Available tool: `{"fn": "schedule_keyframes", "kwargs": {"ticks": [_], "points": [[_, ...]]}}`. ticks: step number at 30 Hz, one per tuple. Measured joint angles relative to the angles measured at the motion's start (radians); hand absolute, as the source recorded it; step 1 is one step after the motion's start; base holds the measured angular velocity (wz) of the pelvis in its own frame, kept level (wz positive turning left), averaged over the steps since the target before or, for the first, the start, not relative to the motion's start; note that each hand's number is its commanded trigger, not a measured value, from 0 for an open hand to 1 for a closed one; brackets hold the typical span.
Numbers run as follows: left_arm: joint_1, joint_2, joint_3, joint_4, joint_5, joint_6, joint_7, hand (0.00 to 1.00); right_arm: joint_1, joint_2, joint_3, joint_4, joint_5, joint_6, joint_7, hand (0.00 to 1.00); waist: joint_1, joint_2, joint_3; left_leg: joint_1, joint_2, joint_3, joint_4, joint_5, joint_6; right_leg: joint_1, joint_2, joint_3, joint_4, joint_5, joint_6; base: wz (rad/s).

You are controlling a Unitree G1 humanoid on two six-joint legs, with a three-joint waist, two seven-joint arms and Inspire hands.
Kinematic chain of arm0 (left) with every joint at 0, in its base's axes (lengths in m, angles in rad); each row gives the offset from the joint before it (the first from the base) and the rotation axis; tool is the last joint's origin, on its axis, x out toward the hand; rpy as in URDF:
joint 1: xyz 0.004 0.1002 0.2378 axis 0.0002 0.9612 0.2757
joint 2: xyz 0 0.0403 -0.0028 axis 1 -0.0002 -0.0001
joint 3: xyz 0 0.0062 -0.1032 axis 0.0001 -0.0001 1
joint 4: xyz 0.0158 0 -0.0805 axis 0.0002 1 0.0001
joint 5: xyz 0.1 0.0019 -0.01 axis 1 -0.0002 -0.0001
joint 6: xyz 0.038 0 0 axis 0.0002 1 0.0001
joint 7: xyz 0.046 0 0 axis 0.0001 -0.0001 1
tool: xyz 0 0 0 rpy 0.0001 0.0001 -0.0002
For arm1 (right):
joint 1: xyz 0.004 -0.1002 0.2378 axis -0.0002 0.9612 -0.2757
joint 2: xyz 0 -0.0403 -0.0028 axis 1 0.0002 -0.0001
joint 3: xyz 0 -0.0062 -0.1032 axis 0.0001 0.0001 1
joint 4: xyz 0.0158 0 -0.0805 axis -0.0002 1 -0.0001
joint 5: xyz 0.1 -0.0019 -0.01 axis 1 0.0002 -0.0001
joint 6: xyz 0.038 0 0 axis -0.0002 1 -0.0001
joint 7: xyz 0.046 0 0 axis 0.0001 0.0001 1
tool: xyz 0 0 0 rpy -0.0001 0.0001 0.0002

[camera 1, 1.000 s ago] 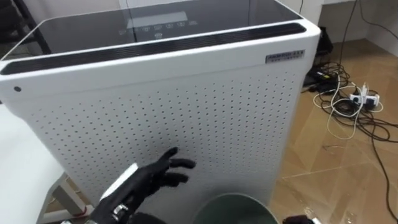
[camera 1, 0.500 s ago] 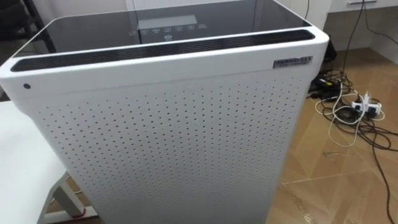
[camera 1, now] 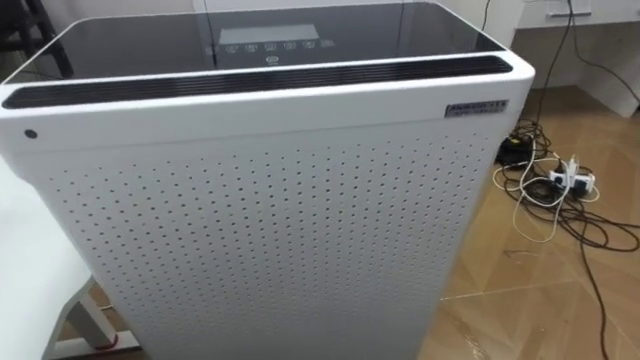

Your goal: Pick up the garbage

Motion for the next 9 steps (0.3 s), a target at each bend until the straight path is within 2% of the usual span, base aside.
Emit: {"fn": "schedule_keyframes", "kwargs": {"ticks": [5,9], "points": [[-0.002,-0.002,0.010,0.061,0.003,0.023,0.041,0.00,0.000,0.008,-0.030,0.017,-0.001,0.007,-0.001,1.00,0.000,-0.001,0.0008,0.009,0.000,0.000,-0.005,0.000,0.000,0.013,0.002,0.005,-0.011,0.002,0.003,0.00],[0.016,-0.008,0.012,0.080,0.037,0.081,0.067,0.00,0.002,0.011,-0.043,0.016,-0.001,0.016,-0.002,1.00,0.000,0.002,0.0019,0.012,0.002,0.001,-0.006,0.000,0.000,0.016,0.006,0.007,-0.010,0.002,0.003,0.00]]}}
